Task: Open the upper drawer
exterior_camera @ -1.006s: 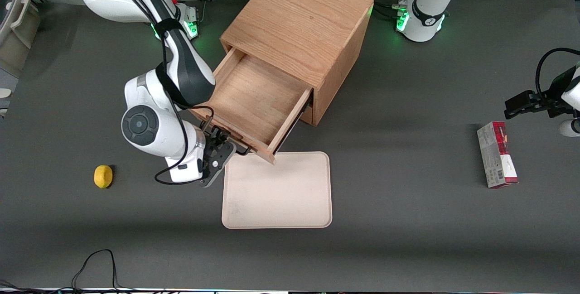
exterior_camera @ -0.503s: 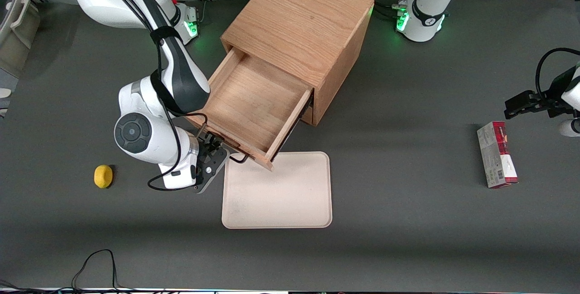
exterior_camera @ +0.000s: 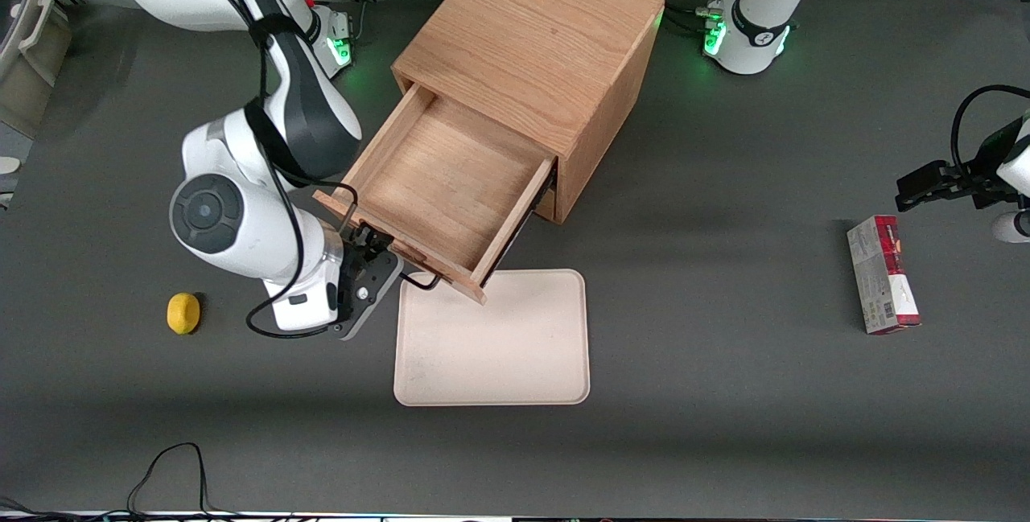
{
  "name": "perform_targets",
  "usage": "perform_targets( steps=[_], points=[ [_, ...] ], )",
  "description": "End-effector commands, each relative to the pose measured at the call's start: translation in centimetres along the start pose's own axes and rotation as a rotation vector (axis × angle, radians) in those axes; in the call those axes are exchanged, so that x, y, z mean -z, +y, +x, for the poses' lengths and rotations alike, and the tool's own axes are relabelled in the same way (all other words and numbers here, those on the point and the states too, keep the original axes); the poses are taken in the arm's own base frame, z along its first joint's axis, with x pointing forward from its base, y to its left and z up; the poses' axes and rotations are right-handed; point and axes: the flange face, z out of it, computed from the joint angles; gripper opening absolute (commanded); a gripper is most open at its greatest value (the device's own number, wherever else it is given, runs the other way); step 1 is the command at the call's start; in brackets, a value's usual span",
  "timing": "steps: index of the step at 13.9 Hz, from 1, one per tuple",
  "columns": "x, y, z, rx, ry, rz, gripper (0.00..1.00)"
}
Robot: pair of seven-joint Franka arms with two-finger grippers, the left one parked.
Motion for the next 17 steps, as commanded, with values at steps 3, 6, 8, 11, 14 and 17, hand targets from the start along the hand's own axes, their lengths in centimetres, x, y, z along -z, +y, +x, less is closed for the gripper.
perform_targets(
  steps=[3,6,8,11,14,17],
  points=[
    [9.7,1.8,-5.6,-0.253,0.016,-0.055,1.00],
    [12.9,4.9,-10.2,-0.449,0.008,-0.082,1.00],
    [14.2,6.6,-13.0,-0.598,-0.006,-0.088,1.00],
    [15.6,7.4,-15.9,-0.751,-0.009,-0.088,1.00],
    [16.7,8.4,-19.7,-0.866,0.013,-0.104,1.00],
    [17.1,8.8,-24.3,-0.971,0.102,-0.101,1.00]
  ],
)
